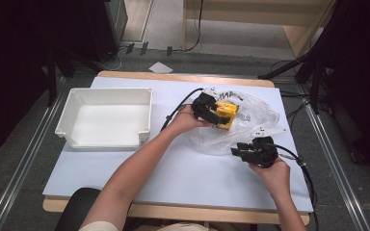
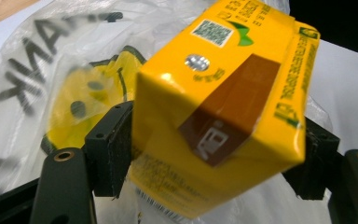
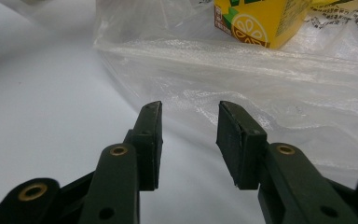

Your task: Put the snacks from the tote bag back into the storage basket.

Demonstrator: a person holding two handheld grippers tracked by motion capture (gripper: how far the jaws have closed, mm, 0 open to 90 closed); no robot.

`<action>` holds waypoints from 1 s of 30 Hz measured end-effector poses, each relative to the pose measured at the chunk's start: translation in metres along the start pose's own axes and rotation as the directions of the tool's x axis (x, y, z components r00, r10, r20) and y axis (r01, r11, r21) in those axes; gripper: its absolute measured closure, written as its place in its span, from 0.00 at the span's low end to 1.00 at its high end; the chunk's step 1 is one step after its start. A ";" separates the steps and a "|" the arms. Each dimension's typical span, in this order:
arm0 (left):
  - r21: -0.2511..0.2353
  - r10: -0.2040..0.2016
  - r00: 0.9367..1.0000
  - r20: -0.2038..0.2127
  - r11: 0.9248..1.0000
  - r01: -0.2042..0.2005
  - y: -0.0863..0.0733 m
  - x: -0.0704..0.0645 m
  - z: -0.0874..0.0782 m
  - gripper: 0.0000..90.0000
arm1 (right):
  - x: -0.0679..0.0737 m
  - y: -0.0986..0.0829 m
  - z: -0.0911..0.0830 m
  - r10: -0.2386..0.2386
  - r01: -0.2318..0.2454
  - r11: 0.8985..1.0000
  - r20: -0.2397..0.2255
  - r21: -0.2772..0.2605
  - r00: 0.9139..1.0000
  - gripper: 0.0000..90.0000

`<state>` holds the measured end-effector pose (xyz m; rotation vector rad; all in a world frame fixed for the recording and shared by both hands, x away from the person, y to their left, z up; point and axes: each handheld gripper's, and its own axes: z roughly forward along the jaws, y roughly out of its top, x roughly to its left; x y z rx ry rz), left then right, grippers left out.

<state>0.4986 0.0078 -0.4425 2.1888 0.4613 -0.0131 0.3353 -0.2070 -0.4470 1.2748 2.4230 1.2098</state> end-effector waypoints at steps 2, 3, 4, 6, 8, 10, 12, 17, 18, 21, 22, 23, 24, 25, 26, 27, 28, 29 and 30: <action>0.009 -0.005 1.000 -0.002 1.000 0.005 0.002 -0.001 0.001 0.32 | 0.000 0.000 0.000 0.000 0.000 1.000 0.001 0.001 1.000 0.69; 0.011 -0.005 1.000 -0.005 1.000 0.005 0.002 -0.001 0.001 0.33 | 0.000 0.000 0.000 0.002 -0.002 1.000 0.001 0.000 1.000 0.69; 0.019 -0.006 1.000 -0.011 1.000 0.006 0.003 -0.001 0.000 0.34 | 0.000 0.000 0.000 0.001 -0.001 1.000 0.002 0.000 1.000 0.69; 0.018 -0.014 1.000 -0.009 1.000 0.014 0.002 -0.001 -0.001 0.41 | -0.001 0.000 0.000 0.003 -0.003 1.000 0.002 0.000 1.000 0.69; 0.009 -0.023 1.000 -0.006 1.000 0.023 0.000 -0.001 -0.001 0.46 | -0.001 0.000 0.000 0.003 -0.003 1.000 0.003 0.003 1.000 0.69; 0.005 -0.019 1.000 -0.009 1.000 0.019 -0.001 -0.002 -0.001 0.47 | -0.001 0.000 0.000 0.004 -0.004 1.000 0.002 0.002 1.000 0.69; 0.009 -0.017 1.000 -0.014 1.000 0.017 0.000 -0.002 -0.001 0.47 | -0.001 0.000 0.001 0.005 -0.005 1.000 0.002 0.002 1.000 0.69; 0.010 -0.003 1.000 -0.029 1.000 0.003 0.002 -0.004 0.002 0.47 | -0.001 -0.001 0.002 0.003 -0.003 1.000 -0.003 -0.001 1.000 0.69; 0.007 0.000 0.999 -0.033 1.000 0.000 0.002 -0.005 0.002 0.48 | -0.001 -0.001 0.002 0.004 -0.004 1.000 -0.006 -0.002 1.000 0.69; 0.011 0.011 0.999 -0.043 1.000 -0.010 0.003 -0.007 0.003 0.50 | -0.001 -0.001 0.002 0.000 0.000 1.000 -0.014 -0.008 1.000 0.69; 0.012 0.013 0.999 -0.047 1.000 -0.013 0.003 -0.007 0.003 0.51 | -0.001 -0.001 0.001 0.002 -0.002 1.000 -0.015 -0.008 1.000 0.69; 0.012 0.012 0.999 -0.048 1.000 -0.011 0.003 -0.007 0.004 0.52 | -0.001 -0.001 0.001 0.001 -0.001 1.000 -0.015 -0.010 1.000 0.69; 0.014 0.005 0.999 -0.049 1.000 -0.005 0.003 -0.007 0.004 0.52 | -0.001 -0.001 0.001 0.000 0.000 1.000 -0.016 -0.011 1.000 0.68; 0.015 -0.003 0.999 -0.045 1.000 0.004 0.003 -0.007 0.004 0.52 | -0.001 -0.001 0.002 -0.003 0.003 1.000 -0.019 -0.013 1.000 0.68; 0.013 -0.005 0.999 -0.046 1.000 0.006 0.004 -0.007 0.004 0.52 | -0.001 -0.001 0.002 -0.002 0.002 1.000 -0.021 -0.012 1.000 0.68; 0.013 -0.005 0.999 -0.046 1.000 0.006 0.004 -0.006 0.004 0.52 | -0.001 -0.001 0.002 -0.003 0.002 1.000 -0.020 -0.011 1.000 0.67; 0.014 -0.002 0.999 -0.047 1.000 0.003 0.004 -0.007 0.005 0.52 | -0.001 -0.001 0.003 -0.003 0.003 1.000 -0.021 -0.009 1.000 0.67; 0.012 0.002 0.999 -0.049 1.000 -0.001 0.004 -0.007 0.005 0.52 | -0.001 -0.001 0.003 -0.004 0.004 1.000 -0.022 -0.010 1.000 0.66; 0.014 0.008 0.998 -0.056 1.000 -0.007 0.004 -0.008 0.005 0.53 | -0.001 -0.001 0.003 -0.006 0.006 1.000 -0.022 -0.011 1.000 0.66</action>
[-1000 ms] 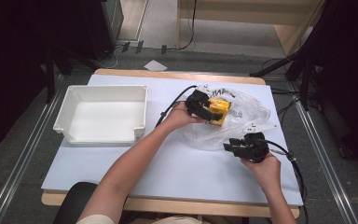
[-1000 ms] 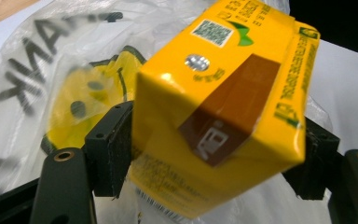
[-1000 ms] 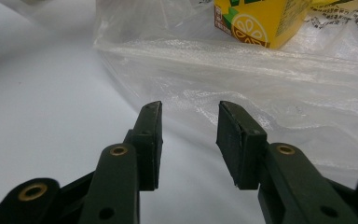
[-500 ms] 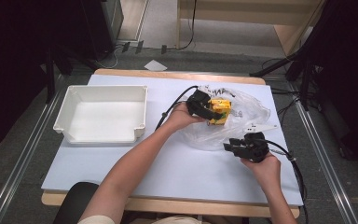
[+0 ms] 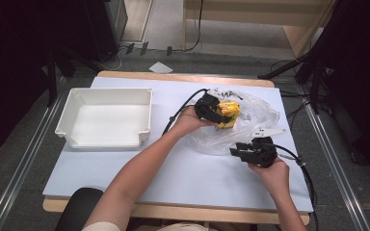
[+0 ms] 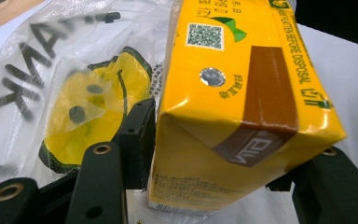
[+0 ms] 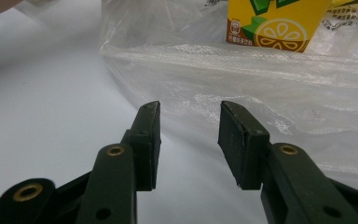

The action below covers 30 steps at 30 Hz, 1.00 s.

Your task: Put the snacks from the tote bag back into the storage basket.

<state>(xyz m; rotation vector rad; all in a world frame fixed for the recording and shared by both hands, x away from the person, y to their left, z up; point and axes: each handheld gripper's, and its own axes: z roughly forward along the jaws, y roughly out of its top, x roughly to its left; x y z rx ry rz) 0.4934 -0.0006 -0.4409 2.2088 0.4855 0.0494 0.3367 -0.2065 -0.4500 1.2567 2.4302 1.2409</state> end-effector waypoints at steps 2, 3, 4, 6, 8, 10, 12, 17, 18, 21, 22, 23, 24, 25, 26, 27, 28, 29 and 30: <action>0.004 0.018 1.000 -0.016 1.000 -0.018 0.001 -0.002 -0.001 0.54 | 0.000 0.000 0.000 -0.004 0.004 1.000 -0.002 -0.002 1.000 0.65; 0.007 0.025 0.999 -0.021 1.000 -0.025 0.001 -0.002 -0.001 0.55 | 0.000 0.000 0.000 -0.005 0.005 1.000 -0.003 -0.001 1.000 0.65; 0.007 0.017 1.000 -0.024 1.000 -0.017 0.001 -0.002 -0.001 0.56 | 0.000 0.000 0.000 -0.007 0.007 1.000 -0.003 -0.001 1.000 0.65; 0.011 -0.005 0.999 -0.032 1.000 0.005 0.003 -0.002 -0.001 0.57 | 0.000 0.000 0.000 -0.007 0.007 1.000 -0.003 0.000 1.000 0.65; 0.009 -0.013 0.999 -0.030 1.000 0.013 0.002 -0.001 -0.002 0.57 | 0.000 0.000 0.000 -0.011 0.011 1.000 -0.002 0.001 1.000 0.65; 0.010 -0.005 0.999 -0.036 1.000 0.005 0.002 -0.002 -0.002 0.58 | 0.000 0.000 0.000 -0.010 0.010 1.000 -0.002 0.001 1.000 0.65; 0.017 0.010 0.999 -0.043 1.000 -0.009 0.003 -0.004 -0.002 0.58 | -0.001 0.000 -0.001 -0.007 0.007 1.000 -0.002 0.001 1.000 0.65; 0.023 0.003 0.999 -0.043 1.000 -0.002 0.004 -0.005 -0.002 0.59 | -0.002 0.000 -0.001 -0.005 0.005 1.000 -0.004 -0.003 1.000 0.65; 0.030 0.003 0.999 -0.044 1.000 -0.002 0.004 -0.004 -0.003 0.59 | -0.001 0.000 -0.001 -0.005 0.005 1.000 -0.004 -0.004 1.000 0.65; 0.028 0.001 0.999 -0.045 1.000 0.001 0.004 -0.005 -0.005 0.59 | -0.001 0.000 -0.001 -0.006 0.006 1.000 -0.005 -0.004 1.000 0.65; 0.026 -0.001 0.999 -0.044 1.000 0.002 0.004 -0.005 -0.005 0.59 | -0.001 -0.001 -0.001 -0.005 0.005 1.000 -0.004 -0.005 1.000 0.65; 0.029 -0.002 0.999 -0.044 1.000 0.003 0.005 -0.005 -0.007 0.59 | -0.001 0.000 -0.001 -0.005 0.005 1.000 -0.005 -0.005 1.000 0.65; 0.023 -0.003 0.999 -0.039 1.000 0.004 0.006 -0.005 -0.008 0.59 | -0.002 0.000 -0.001 -0.005 0.005 1.000 -0.005 -0.005 1.000 0.65; 0.019 -0.005 0.999 -0.035 1.000 0.006 0.007 -0.005 -0.010 0.59 | -0.001 -0.001 -0.001 -0.005 0.005 1.000 -0.005 -0.006 1.000 0.65; 0.012 -0.009 0.999 -0.031 1.000 0.009 0.007 -0.006 -0.011 0.59 | -0.001 0.000 -0.001 -0.005 0.005 1.000 -0.007 -0.005 1.000 0.65; 0.010 -0.006 0.999 -0.032 1.000 0.007 0.009 -0.006 -0.013 0.59 | -0.001 -0.001 -0.001 -0.007 0.007 1.000 -0.007 -0.005 1.000 0.65; 0.007 -0.007 0.999 -0.033 1.000 0.008 0.010 -0.007 -0.014 0.59 | -0.001 -0.001 -0.001 -0.008 0.008 1.000 -0.007 -0.004 1.000 0.65; 0.005 -0.003 0.999 -0.032 1.000 0.003 0.011 -0.008 -0.017 0.59 | -0.001 -0.001 -0.001 -0.010 0.010 1.000 -0.007 -0.001 1.000 0.65; 0.003 -0.003 0.999 -0.035 1.000 0.003 0.013 -0.009 -0.019 0.59 | -0.001 -0.001 -0.001 -0.011 0.011 1.000 -0.007 -0.002 1.000 0.65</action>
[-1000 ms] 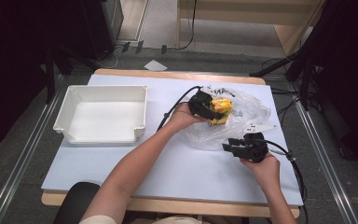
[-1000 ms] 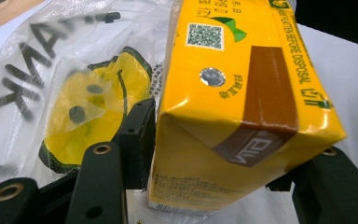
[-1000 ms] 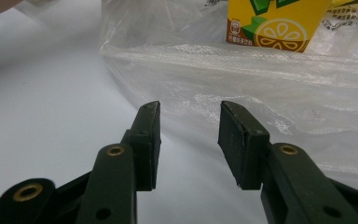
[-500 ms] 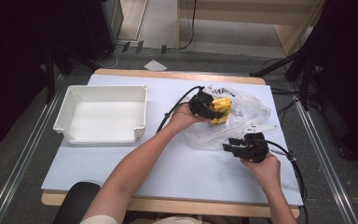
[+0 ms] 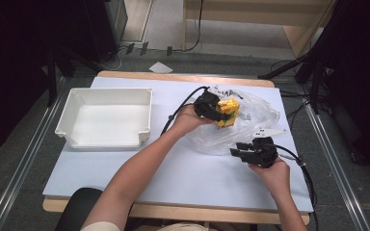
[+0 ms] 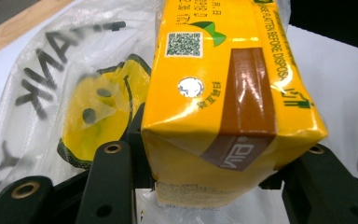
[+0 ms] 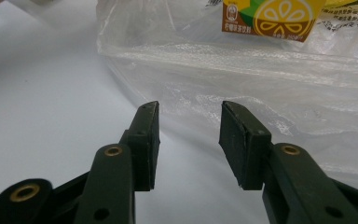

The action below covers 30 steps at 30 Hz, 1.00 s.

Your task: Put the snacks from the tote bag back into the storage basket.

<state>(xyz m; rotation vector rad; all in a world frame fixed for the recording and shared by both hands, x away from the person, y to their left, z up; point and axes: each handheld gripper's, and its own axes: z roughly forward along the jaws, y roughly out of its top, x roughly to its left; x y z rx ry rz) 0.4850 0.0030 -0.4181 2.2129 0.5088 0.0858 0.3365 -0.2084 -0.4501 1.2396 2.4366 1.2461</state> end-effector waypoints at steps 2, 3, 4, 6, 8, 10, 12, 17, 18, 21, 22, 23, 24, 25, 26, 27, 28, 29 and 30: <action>-0.007 0.001 1.000 0.005 1.000 -0.001 0.002 -0.001 -0.005 0.59 | 0.000 0.000 0.000 0.001 -0.001 1.000 -0.002 -0.004 1.000 0.65; -0.013 -0.003 1.000 0.006 1.000 0.003 0.003 -0.002 -0.007 0.59 | 0.000 0.000 -0.001 0.003 -0.003 1.000 0.000 -0.007 1.000 0.65; -0.015 -0.004 1.000 0.012 1.000 0.005 0.004 -0.003 -0.009 0.59 | 0.000 0.000 -0.001 0.004 -0.004 1.000 -0.001 -0.008 1.000 0.65; -0.010 0.004 1.000 0.008 1.000 -0.004 0.006 -0.004 -0.013 0.59 | 0.000 0.000 -0.001 0.000 0.000 1.000 0.000 -0.013 1.000 0.65; -0.005 0.009 1.000 0.009 1.000 -0.008 0.008 -0.004 -0.017 0.59 | 0.000 0.000 -0.002 -0.005 0.005 1.000 -0.003 -0.013 1.000 0.65; -0.004 0.012 1.000 0.008 1.000 -0.012 0.010 -0.005 -0.021 0.59 | 0.000 0.000 -0.001 -0.008 0.008 1.000 -0.004 -0.013 1.000 0.65; -0.002 0.014 1.000 0.008 1.000 -0.014 0.011 -0.006 -0.025 0.59 | 0.000 0.000 -0.001 -0.010 0.010 1.000 -0.004 -0.013 1.000 0.65; -0.008 0.012 1.000 0.022 1.000 -0.011 0.013 -0.010 -0.035 0.59 | 0.000 0.000 -0.001 -0.011 0.011 1.000 -0.006 -0.014 1.000 0.64; -0.005 0.016 1.000 0.025 1.000 -0.016 0.013 -0.011 -0.036 0.59 | 0.000 0.000 -0.001 -0.011 0.011 1.000 -0.006 -0.015 1.000 0.64; -0.003 0.014 1.000 0.026 1.000 -0.013 0.014 -0.014 -0.040 0.59 | 0.000 0.000 -0.001 -0.011 0.011 1.000 -0.007 -0.016 1.000 0.64; -0.003 0.017 0.999 0.029 1.000 -0.017 0.014 -0.015 -0.042 0.59 | 0.000 0.000 -0.001 -0.010 0.010 1.000 -0.007 -0.016 1.000 0.64; -0.008 0.018 0.999 0.032 1.000 -0.018 0.014 -0.015 -0.043 0.59 | 0.000 0.000 -0.001 -0.011 0.010 1.000 -0.007 -0.016 1.000 0.64; -0.014 0.016 0.999 0.034 1.000 -0.016 0.014 -0.016 -0.045 0.59 | 0.000 0.000 -0.001 -0.012 0.012 1.000 -0.006 -0.017 1.000 0.64; -0.008 0.018 0.999 0.033 1.000 -0.018 0.014 -0.016 -0.047 0.59 | 0.000 0.000 -0.002 -0.012 0.012 1.000 -0.007 -0.017 1.000 0.64; -0.009 0.018 0.999 0.031 1.000 -0.018 0.014 -0.017 -0.048 0.59 | 0.000 0.000 -0.002 -0.011 0.010 1.000 -0.008 -0.018 1.000 0.64; -0.009 0.023 0.999 0.033 1.000 -0.023 0.014 -0.017 -0.049 0.59 | 0.000 0.000 -0.001 -0.010 0.010 1.000 -0.008 -0.018 1.000 0.64; -0.009 0.019 0.999 0.033 1.000 -0.019 0.014 -0.018 -0.050 0.59 | 0.000 0.000 -0.001 -0.011 0.011 1.000 -0.010 -0.017 1.000 0.64; -0.010 0.015 0.999 0.033 1.000 -0.014 0.014 -0.018 -0.051 0.59 | 0.000 0.000 -0.001 -0.013 0.012 1.000 -0.009 -0.017 1.000 0.64; -0.010 0.010 0.999 0.032 1.000 -0.010 0.014 -0.019 -0.052 0.59 | 0.000 0.000 -0.001 -0.013 0.013 1.000 -0.010 -0.016 1.000 0.64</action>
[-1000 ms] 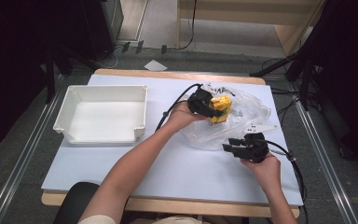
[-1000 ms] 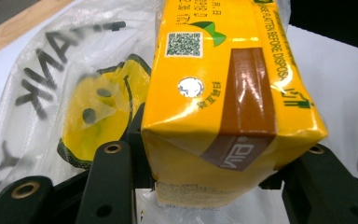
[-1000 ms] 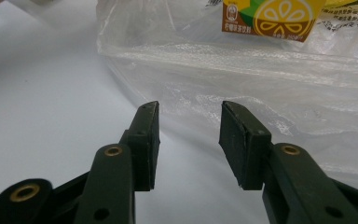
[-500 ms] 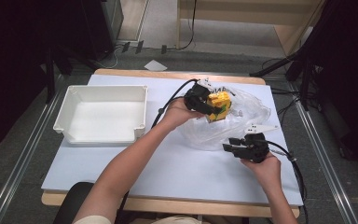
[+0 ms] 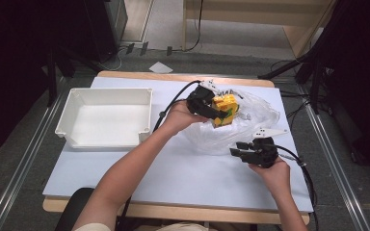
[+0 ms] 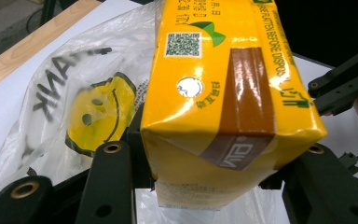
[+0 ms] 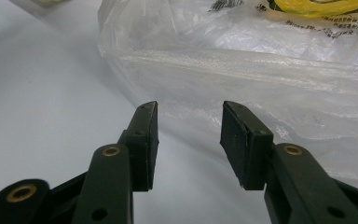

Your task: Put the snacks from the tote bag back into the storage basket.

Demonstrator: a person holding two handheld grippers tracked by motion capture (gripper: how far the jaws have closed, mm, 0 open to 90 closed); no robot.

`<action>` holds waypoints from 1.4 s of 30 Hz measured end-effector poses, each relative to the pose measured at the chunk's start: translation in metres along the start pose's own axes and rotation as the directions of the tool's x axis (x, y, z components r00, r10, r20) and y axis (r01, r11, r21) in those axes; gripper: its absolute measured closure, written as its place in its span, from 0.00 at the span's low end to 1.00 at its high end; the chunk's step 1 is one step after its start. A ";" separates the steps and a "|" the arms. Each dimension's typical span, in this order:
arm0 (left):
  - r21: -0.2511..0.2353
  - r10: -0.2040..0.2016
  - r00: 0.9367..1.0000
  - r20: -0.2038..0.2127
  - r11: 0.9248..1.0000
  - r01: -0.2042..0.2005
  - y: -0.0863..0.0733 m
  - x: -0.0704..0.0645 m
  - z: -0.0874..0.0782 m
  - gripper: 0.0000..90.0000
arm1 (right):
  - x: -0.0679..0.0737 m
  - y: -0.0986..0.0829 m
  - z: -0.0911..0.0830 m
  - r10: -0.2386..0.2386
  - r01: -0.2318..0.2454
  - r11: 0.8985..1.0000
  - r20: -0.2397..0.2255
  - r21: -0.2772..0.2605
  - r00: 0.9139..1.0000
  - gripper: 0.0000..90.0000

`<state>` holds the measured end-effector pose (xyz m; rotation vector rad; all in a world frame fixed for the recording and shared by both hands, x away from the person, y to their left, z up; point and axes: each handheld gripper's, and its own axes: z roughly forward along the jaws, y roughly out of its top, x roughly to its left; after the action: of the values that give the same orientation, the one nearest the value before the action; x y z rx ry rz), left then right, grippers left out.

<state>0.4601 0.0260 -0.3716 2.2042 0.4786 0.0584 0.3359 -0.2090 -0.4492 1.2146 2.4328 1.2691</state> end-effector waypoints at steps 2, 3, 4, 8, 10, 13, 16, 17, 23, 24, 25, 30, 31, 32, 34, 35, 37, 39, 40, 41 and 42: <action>0.000 0.004 1.000 -0.002 1.000 -0.004 -0.001 -0.001 -0.003 0.59 | 0.000 0.000 0.000 -0.003 0.003 1.000 -0.001 0.002 1.000 0.64; 0.004 0.013 1.000 -0.003 1.000 -0.013 -0.001 -0.001 -0.004 0.59 | 0.000 0.000 0.000 -0.003 0.003 1.000 -0.001 0.002 1.000 0.64; 0.004 0.015 1.000 -0.007 1.000 -0.015 -0.002 -0.002 -0.005 0.59 | 0.000 0.000 0.000 -0.001 0.001 1.000 -0.003 0.002 1.000 0.64; -0.007 0.004 1.000 0.004 1.000 -0.004 -0.005 -0.003 -0.011 0.59 | 0.001 0.000 0.000 -0.005 0.005 1.000 -0.005 -0.001 1.000 0.64; -0.001 0.006 1.000 -0.003 1.000 -0.006 -0.007 -0.005 -0.015 0.59 | 0.001 0.000 0.000 -0.006 0.006 1.000 -0.008 0.000 1.000 0.63; 0.011 0.001 1.000 -0.008 1.000 -0.001 -0.011 -0.005 -0.020 0.59 | 0.002 0.000 0.000 -0.013 0.013 1.000 -0.011 0.002 1.000 0.62; 0.010 -0.013 1.000 -0.007 1.000 0.014 -0.014 -0.005 -0.025 0.58 | 0.002 0.000 0.001 -0.015 0.015 1.000 -0.013 -0.001 1.000 0.60; 0.006 -0.017 1.000 -0.010 1.000 0.017 -0.015 -0.006 -0.028 0.58 | 0.002 0.000 0.001 -0.020 0.020 1.000 -0.011 -0.004 1.000 0.58; 0.010 -0.022 1.000 -0.019 1.000 0.023 -0.017 -0.008 -0.039 0.58 | 0.004 -0.001 0.000 -0.027 0.027 0.999 -0.031 -0.018 0.999 0.51; 0.004 -0.029 1.000 -0.011 1.000 0.029 -0.019 -0.008 -0.041 0.58 | 0.004 -0.001 0.000 -0.032 0.032 0.999 -0.034 -0.017 0.999 0.51; 0.006 -0.027 1.000 -0.006 1.000 0.027 -0.019 -0.008 -0.043 0.58 | 0.005 -0.001 0.000 -0.041 0.041 0.999 -0.033 -0.018 0.999 0.51; 0.003 -0.021 1.000 -0.013 1.000 0.021 -0.021 -0.011 -0.051 0.58 | 0.006 -0.001 -0.001 -0.050 0.049 0.998 -0.033 -0.024 0.998 0.52; 0.001 -0.021 1.000 -0.015 1.000 0.021 -0.021 -0.011 -0.052 0.58 | 0.006 -0.001 -0.001 -0.050 0.049 0.998 -0.034 -0.025 0.998 0.52; 0.003 -0.020 1.000 -0.018 1.000 0.020 -0.021 -0.011 -0.053 0.58 | 0.006 -0.001 -0.001 -0.052 0.051 0.998 -0.036 -0.025 0.998 0.52; 0.004 -0.024 1.000 -0.016 1.000 0.024 -0.022 -0.011 -0.054 0.58 | 0.006 -0.001 -0.002 -0.054 0.053 0.998 -0.040 -0.026 0.998 0.52; 0.002 -0.026 1.000 -0.016 1.000 0.026 -0.023 -0.010 -0.055 0.58 | 0.006 -0.001 -0.002 -0.053 0.052 0.998 -0.040 -0.028 0.998 0.52; 0.002 -0.029 0.999 -0.014 1.000 0.029 -0.025 -0.010 -0.057 0.58 | 0.006 -0.001 -0.001 -0.049 0.048 0.998 -0.042 -0.029 0.998 0.52; 0.005 -0.031 0.999 -0.015 0.999 0.031 -0.026 -0.009 -0.059 0.58 | 0.006 -0.001 0.000 -0.053 0.052 0.998 -0.040 -0.031 0.998 0.52; 0.003 -0.038 0.999 -0.016 0.999 0.038 -0.027 -0.009 -0.060 0.58 | 0.006 -0.001 0.000 -0.053 0.052 0.998 -0.042 -0.032 0.998 0.51; 0.000 -0.044 0.999 -0.018 0.999 0.044 -0.028 -0.008 -0.063 0.58 | 0.006 0.000 0.000 -0.052 0.050 0.998 -0.044 -0.032 0.998 0.51; -0.008 -0.055 0.998 -0.016 0.998 0.055 -0.029 -0.007 -0.065 0.58 | 0.005 0.000 0.000 -0.048 0.047 0.998 -0.045 -0.037 0.998 0.51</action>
<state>0.4310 0.0884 -0.3519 2.1837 0.5474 0.0487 0.3323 -0.2050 -0.4482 1.1236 2.4445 1.3358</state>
